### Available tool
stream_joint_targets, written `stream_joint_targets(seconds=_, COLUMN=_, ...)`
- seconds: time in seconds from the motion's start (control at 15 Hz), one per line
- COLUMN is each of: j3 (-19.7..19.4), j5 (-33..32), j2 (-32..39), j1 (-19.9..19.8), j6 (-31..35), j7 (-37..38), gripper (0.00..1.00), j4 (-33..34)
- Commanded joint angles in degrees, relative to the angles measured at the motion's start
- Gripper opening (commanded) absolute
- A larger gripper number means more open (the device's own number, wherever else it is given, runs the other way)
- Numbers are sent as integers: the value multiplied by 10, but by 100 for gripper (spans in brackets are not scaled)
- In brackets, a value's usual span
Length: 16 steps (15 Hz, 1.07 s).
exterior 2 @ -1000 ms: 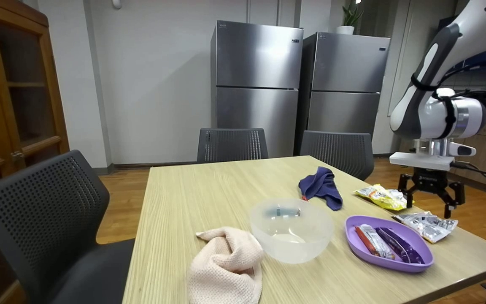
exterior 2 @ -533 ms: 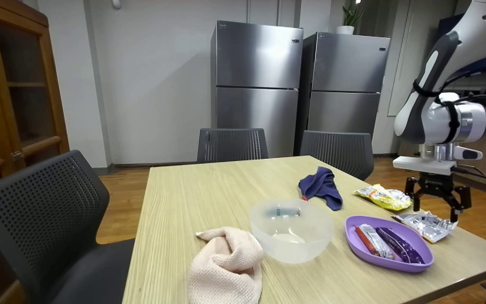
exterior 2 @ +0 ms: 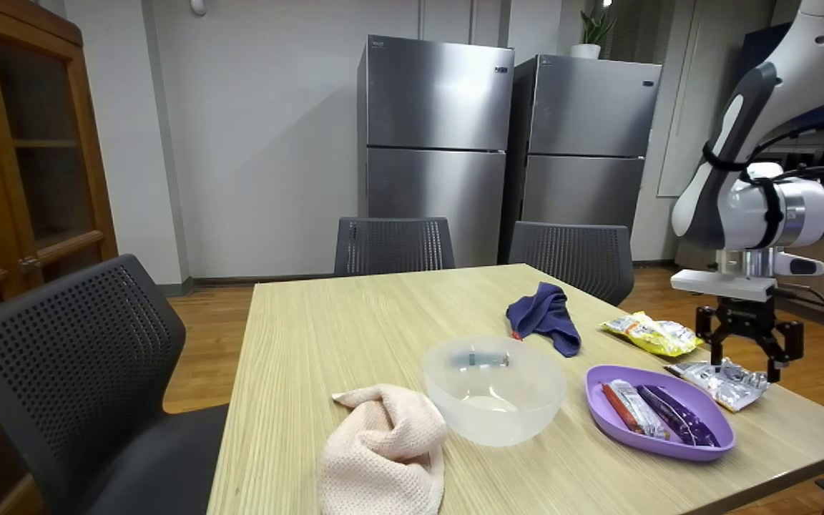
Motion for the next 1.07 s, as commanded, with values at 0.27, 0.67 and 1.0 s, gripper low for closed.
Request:
stream_joint_targets(seconds=0.27, j3=1, j5=6, j2=6, j1=-6, j6=-3, j7=10, gripper=27, j4=12)
stream_joint_targets(seconds=0.67, j3=-3, j5=3, j2=2, j1=-6, j6=-4, j7=8, gripper=0, j4=10)
stream_joint_targets(seconds=1.0, j3=-22, j5=-23, j2=-35, j1=6, j6=-28, j7=1, gripper=0, j4=-7)
